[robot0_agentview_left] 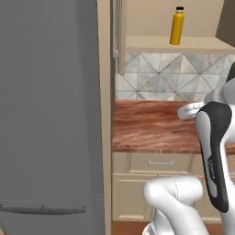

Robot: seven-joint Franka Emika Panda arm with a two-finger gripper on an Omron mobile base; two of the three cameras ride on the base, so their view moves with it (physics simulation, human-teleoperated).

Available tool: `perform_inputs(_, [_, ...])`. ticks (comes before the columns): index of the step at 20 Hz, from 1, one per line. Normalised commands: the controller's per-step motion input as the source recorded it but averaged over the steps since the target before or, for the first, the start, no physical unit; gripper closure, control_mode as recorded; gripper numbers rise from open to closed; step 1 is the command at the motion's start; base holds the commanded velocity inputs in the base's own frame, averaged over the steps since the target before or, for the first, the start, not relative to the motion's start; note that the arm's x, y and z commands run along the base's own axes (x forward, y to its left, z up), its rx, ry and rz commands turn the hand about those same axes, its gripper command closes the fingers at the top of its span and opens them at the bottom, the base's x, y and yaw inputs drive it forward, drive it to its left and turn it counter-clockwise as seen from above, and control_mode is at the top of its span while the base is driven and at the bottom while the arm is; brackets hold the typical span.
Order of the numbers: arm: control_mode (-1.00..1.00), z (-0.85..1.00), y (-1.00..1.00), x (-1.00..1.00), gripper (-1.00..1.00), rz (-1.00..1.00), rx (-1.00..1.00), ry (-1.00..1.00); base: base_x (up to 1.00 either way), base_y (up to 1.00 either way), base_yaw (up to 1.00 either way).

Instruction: Pick the water bottle, bottled drink from the counter and place them in the open cabinet.

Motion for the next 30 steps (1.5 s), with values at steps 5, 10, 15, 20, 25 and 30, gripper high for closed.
perform_inputs(5, [1.0, 0.0, 0.0, 0.0, -1.0, 0.0, 0.0, 0.0, -0.23, 0.0, 0.89])
perform_inputs(10, [1.0, 0.0, 0.0, 0.0, -1.0, 0.0, 0.0, 0.0, -0.08, 0.0, 1.0])
perform_inputs(15, [1.0, 0.0, 0.0, 0.0, -1.0, 0.0, 0.0, 0.0, -0.07, 0.0, 1.0])
perform_inputs(20, [1.0, 0.0, 0.0, 0.0, -1.0, 0.0, 0.0, 0.0, -0.07, 0.0, 0.99])
perform_inputs(25, [1.0, 0.0, 0.0, 0.0, -1.0, 0.0, 0.0, 0.0, -0.02, 0.0, 0.93])
perform_inputs(30, [1.0, 0.0, 0.0, 0.0, -1.0, 0.0, 0.0, 0.0, 0.0, 0.0, 0.89])
